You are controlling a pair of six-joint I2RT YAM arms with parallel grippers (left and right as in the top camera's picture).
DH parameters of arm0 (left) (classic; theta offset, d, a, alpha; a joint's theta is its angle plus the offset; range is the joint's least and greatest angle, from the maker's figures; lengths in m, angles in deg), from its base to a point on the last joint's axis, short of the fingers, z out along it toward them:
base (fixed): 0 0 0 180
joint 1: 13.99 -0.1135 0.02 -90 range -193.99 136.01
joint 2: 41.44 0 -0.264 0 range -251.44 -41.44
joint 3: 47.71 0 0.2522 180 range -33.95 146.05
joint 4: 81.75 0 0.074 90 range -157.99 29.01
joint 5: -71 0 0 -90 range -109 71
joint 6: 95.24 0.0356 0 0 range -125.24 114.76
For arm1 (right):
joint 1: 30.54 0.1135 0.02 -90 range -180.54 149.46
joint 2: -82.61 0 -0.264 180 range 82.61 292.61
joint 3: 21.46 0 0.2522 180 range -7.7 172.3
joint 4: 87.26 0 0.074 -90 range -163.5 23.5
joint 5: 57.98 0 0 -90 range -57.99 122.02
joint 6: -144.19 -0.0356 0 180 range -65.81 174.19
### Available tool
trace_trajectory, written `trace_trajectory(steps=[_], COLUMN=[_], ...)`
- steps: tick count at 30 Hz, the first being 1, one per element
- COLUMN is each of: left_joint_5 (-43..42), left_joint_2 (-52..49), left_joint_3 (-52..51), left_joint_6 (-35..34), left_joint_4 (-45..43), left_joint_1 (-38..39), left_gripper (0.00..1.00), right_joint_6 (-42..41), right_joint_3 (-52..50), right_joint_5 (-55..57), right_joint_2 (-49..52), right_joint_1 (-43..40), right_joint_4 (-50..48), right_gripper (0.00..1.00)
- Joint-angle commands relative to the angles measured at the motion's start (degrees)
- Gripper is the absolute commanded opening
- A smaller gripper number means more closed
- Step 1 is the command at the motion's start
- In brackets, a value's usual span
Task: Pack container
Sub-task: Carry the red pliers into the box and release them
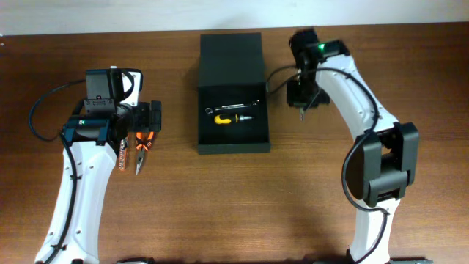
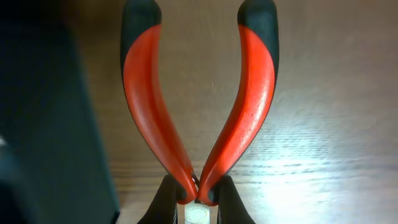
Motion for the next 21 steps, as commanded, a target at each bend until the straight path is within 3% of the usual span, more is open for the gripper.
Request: trace_trajectory(steps=[1, 10, 21], left_joint_5=[-0.66, -0.66, -0.66], left_joint_2=[-0.28, -0.28, -0.28], left_joint_3=[1.09, 1.09, 1.09], left_joint_6=[-0.74, -0.74, -0.74], left_joint_4=[-0.22, -0.42, -0.42], left_joint_1=[0.11, 0.11, 0.11], left_gripper=[0.99, 0.99, 0.99], right_joint_6=[5.01, 19.93, 46.99], right_joint_3=[7.32, 18.29, 18.25], right_joint_5=[1.07, 0.63, -1.95], right_joint_2=[-2.97, -4.46, -4.28], right_joint_1=[0.98, 8.26, 20.48], right_joint_4=[1.64, 6.71, 5.64], right_gripper=[0.04, 0.04, 0.04])
